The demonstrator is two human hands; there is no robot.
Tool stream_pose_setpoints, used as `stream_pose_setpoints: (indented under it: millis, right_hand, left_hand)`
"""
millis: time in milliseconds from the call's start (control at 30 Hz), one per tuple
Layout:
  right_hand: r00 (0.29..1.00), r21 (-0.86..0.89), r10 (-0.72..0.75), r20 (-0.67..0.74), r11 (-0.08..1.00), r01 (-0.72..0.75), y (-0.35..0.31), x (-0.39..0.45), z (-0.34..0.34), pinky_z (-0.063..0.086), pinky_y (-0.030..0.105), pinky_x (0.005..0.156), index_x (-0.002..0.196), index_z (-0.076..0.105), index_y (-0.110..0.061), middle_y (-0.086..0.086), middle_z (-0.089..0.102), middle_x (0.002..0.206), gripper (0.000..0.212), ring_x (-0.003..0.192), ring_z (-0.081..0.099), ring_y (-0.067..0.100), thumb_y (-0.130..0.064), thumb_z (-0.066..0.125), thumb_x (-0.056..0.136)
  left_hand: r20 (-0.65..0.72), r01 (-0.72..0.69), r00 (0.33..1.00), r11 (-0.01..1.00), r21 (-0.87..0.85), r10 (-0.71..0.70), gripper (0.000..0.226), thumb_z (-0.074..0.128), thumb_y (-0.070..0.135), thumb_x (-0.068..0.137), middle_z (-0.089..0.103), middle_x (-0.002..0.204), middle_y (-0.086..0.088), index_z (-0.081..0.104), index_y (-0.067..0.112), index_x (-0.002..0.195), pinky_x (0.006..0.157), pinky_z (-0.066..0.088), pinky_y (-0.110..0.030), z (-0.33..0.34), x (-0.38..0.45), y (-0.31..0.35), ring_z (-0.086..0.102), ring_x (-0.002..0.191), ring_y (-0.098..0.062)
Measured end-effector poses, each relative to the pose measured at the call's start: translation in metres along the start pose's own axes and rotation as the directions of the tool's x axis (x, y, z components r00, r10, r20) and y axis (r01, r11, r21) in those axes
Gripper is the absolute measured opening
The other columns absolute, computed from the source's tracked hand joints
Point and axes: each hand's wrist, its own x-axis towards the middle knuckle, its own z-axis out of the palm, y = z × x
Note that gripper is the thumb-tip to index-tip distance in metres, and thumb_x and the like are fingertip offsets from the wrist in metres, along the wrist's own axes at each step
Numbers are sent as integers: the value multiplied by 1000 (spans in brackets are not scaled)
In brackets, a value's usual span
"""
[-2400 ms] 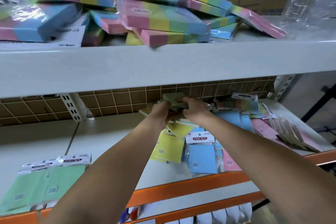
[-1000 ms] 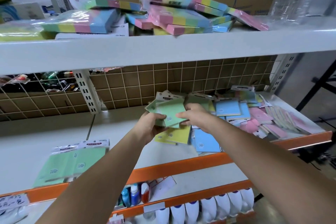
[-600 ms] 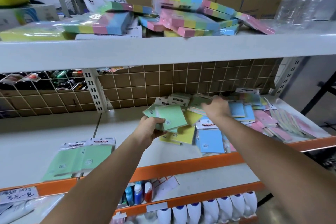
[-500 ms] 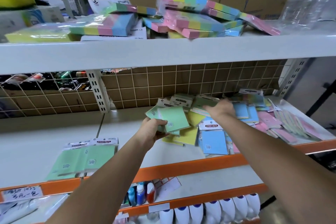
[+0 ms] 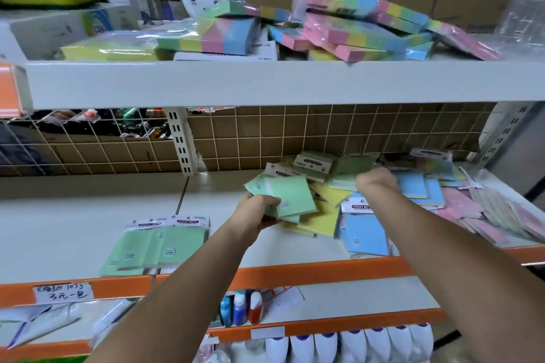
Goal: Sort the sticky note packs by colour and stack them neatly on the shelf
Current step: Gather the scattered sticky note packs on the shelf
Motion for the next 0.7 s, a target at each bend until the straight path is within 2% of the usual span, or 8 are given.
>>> stream_pose_setpoints:
  millis: [133,333,400,433,467,567,633,700]
  right_hand:
    - [996,83,27,-91,996,-19,-2,-14,-8,49,42,94,125,58,-4,17,60,126,36,117,57,36,-14,53,90]
    - [998,232,16,-53,973,-4,-14,-43,-10,51,36,84,121,59,-1,19,61,123,36,113,59,35,-19,61,90]
    - [1000,293,-11,-10,956,14,-20,-60,-5,50,27,69,115,61,1,13,63,113,32,99,60,32,-17,62,89]
    - [998,308,-51,19,951,43,-23,-71,0,43,22,57,110,62,1,11,61,104,28,90,57,30,-18,61,89]
    - [994,336,-94,48,939,72,-26,-83,4,35,21,52,106,64,1,12,60,99,26,84,54,28,-19,60,90]
    - [965,522,-184,187,851,61,-33,-117,27,40,27,60,95,65,-2,14,65,87,15,75,62,27,-16,63,90]
    - [933,564,-216,286,826,18,-38,-137,42,42,24,50,85,61,-7,10,66,80,9,67,64,19,-13,64,90]
    - [893,549,-244,378,836,-4,-42,-157,56,42,17,42,87,58,-8,8,64,77,7,62,61,14,-11,62,92]
  left_hand:
    - [8,4,1000,1000,7,-4,39,58,-4,86,64,114,-21,47,5,123,67,58,-35,-13,-3,6,67,96,-33]
    - [25,10,1000,999,42,-11,36,57,-4,87,63,115,-21,46,7,120,74,58,-37,-45,-10,21,66,99,-35]
    - [22,5,1000,998,58,-7,37,57,-5,87,63,115,-21,46,7,121,70,58,-36,-59,-12,26,66,96,-34]
    - [19,1,1000,998,66,-2,37,56,-5,87,63,115,-21,46,7,120,68,58,-35,-65,-14,28,66,95,-33]
    - [14,-5,1000,997,75,4,36,56,-5,87,63,114,-21,45,7,120,66,57,-34,-72,-15,30,67,93,-33]
    - [-29,-16,999,995,102,19,35,57,-3,87,63,112,-21,45,5,119,61,57,-32,-96,-17,36,67,86,-30]
    - [-78,-12,997,992,124,21,35,59,-2,86,62,113,-23,46,2,119,61,58,-33,-113,-18,40,66,86,-32]
    - [-133,1,991,991,130,17,28,60,-1,85,60,112,-25,48,0,110,62,59,-34,-131,-21,45,64,83,-32]
